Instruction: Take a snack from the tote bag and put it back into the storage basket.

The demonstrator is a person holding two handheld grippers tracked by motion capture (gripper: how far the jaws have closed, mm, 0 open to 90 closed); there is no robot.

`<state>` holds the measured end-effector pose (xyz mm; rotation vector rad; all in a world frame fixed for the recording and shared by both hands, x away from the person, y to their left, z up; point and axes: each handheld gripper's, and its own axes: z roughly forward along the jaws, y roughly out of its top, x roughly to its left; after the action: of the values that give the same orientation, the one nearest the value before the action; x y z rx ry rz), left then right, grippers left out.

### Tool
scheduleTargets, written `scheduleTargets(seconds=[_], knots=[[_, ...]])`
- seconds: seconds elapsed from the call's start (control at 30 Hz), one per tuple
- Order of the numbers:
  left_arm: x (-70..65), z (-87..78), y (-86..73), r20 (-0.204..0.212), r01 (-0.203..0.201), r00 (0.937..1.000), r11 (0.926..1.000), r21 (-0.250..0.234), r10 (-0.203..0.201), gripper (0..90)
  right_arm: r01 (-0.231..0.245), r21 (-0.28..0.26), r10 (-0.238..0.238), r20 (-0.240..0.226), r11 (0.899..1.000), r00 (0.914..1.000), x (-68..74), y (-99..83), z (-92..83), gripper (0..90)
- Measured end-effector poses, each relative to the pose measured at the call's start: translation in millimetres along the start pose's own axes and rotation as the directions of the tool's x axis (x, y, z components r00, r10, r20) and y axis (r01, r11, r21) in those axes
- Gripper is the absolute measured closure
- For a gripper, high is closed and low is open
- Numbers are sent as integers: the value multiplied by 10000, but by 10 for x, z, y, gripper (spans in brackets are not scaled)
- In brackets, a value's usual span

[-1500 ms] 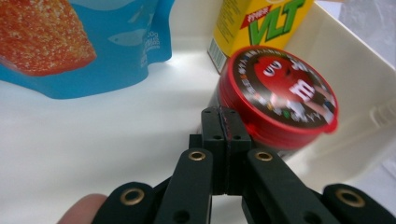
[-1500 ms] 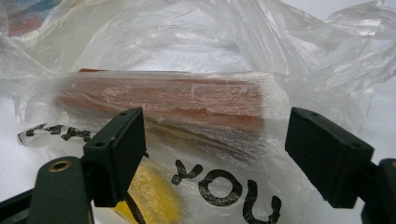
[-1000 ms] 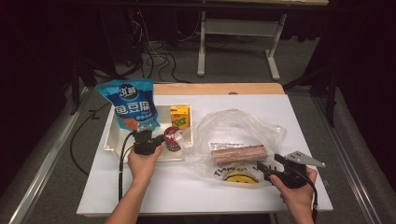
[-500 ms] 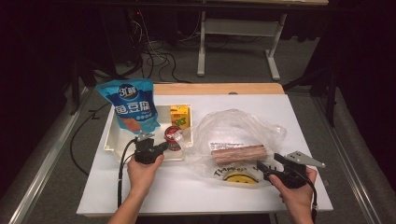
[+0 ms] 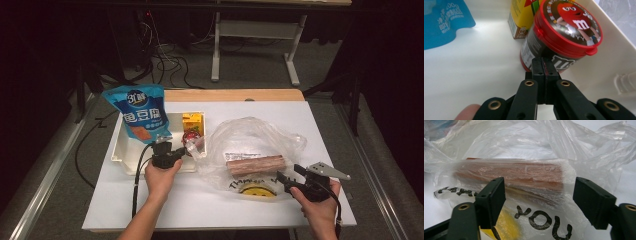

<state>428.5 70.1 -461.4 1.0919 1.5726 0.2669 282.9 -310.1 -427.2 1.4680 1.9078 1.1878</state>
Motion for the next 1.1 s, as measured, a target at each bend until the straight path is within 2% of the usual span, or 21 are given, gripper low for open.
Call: scheduleTargets(seconds=[0.07,0.13,0.2,0.37,0.43,0.53,0.67,0.77,0.83,0.93,1.0,1.1], knots=[[2,-9,4,86,19,10000,10000,-26,-19,900,8,-37,-8,-28,10000,10000,2,2,-3,290],[6,-40,17,102,-41,9999,9999,-110,43,900,-40,-217,38,-126,9998,9999,4,5,-16,350],[7,-116,47,206,80,9998,9995,-293,-74,896,-119,-428,108,-268,9990,9996,-3,20,-32,406],[-7,-418,54,553,-64,9984,9970,-768,106,883,-142,-680,123,-283,9976,9995,-34,127,-7,689],[-35,-537,38,710,-151,9972,9955,-935,218,882,-83,-757,75,-112,9971,9999,-36,186,22,789],[-104,-686,0,950,-194,9950,9941,-1069,296,879,103,-760,-101,34,9971,9999,-51,272,87,885],[-276,-848,-183,1477,-597,9861,9922,-1093,756,861,236,-545,-234,38,9982,9997,-107,367,202,900],[-399,-931,-330,1912,-903,9756,9910,-993,1081,828,382,-321,-375,206,9988,9991,-125,412,280,900],[-496,-957,-409,2284,-1068,9653,9895,-971,1266,792,302,-141,-297,348,9994,9990,-147,425,326,900],[-610,-946,-472,2544,-1096,9585,9901,-881,1287,766,217,152,-223,360,9996,9991,-208,421,386,900],[-691,-918,-506,2583,-1219,9560,9893,-803,1388,813,169,388,-185,423,9991,9989,-240,399,402,900],[-784,-888,-534,2764,-1149,9518,9901,-809,1331,834,74,634,-107,515,9980,9986,-276,344,394,900]])
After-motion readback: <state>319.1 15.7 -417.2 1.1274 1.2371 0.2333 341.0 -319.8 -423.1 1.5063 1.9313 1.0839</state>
